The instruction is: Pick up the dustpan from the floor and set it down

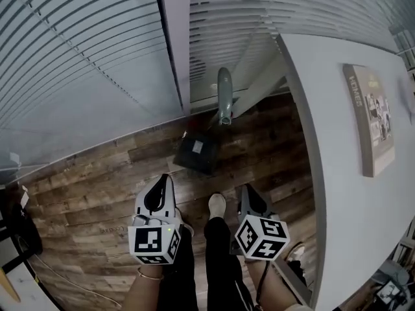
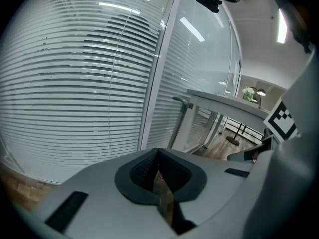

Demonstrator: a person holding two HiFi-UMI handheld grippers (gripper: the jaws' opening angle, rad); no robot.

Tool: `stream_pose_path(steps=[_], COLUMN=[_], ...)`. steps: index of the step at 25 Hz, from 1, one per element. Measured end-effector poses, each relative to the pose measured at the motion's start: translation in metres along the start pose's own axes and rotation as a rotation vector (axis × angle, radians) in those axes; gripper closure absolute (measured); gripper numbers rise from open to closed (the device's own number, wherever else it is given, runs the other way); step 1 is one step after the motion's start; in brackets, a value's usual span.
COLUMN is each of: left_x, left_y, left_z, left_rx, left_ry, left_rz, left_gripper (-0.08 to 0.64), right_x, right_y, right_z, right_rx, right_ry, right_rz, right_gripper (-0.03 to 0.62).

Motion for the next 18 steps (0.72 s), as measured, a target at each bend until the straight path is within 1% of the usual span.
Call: stream_pose_path(steps=[4, 9, 10, 11, 12, 16, 18], left_x=[0.004, 0.016, 0.019, 0.022, 0.025, 0.037, 0.043], left_y=[0.004, 0.012, 0.014, 0.016, 0.018, 0.023, 0.025], left_z=[0.001, -0.001, -0.001, -0.002, -0.003, -0.007, -0.007], left_rx=[0.011, 0.041, 0.047, 0.053, 0.058, 0.085, 0.098], left_ry=[-0.006, -0.004, -0.001, 0.001, 0.002, 0.007, 0.009], left_rz=[0.009, 0.040, 0.045, 0.050, 0.055, 0.075, 0.086], left_gripper=[0.541, 0.538, 0.531, 0.499, 0.449, 0.442, 0.425], right_x=[0.000, 0.004, 0.005, 0.006, 0.007, 0.010, 0.011], right_y=[0.002, 0.004, 0.004, 0.005, 0.006, 0.008, 0.008], right_z=[-0.001, -0.002, -0.002, -0.001, -0.001, -0.001, -0.001], right_rx=[0.007, -0.005, -0.006, -0.006, -0.005, -0.002, -0.002], right_ry=[0.003, 0.002, 0.001, -0.001, -0.003, -0.010, -0.013], right_rz=[-0.001, -0.006, -0.006, -0.005, -0.004, -0.001, -0.002], right_gripper=[0.560, 0.560, 0.560, 0.560, 0.560, 0.560, 0.560])
Point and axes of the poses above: the fingertips, and each gripper's own axes: x forward along the fingers, y to its right, z out of its underside, the point moved 10 cm from there along -x, backward along the fingers, and after that the axes turned 5 degrees about -z, right-handed, at the moved point
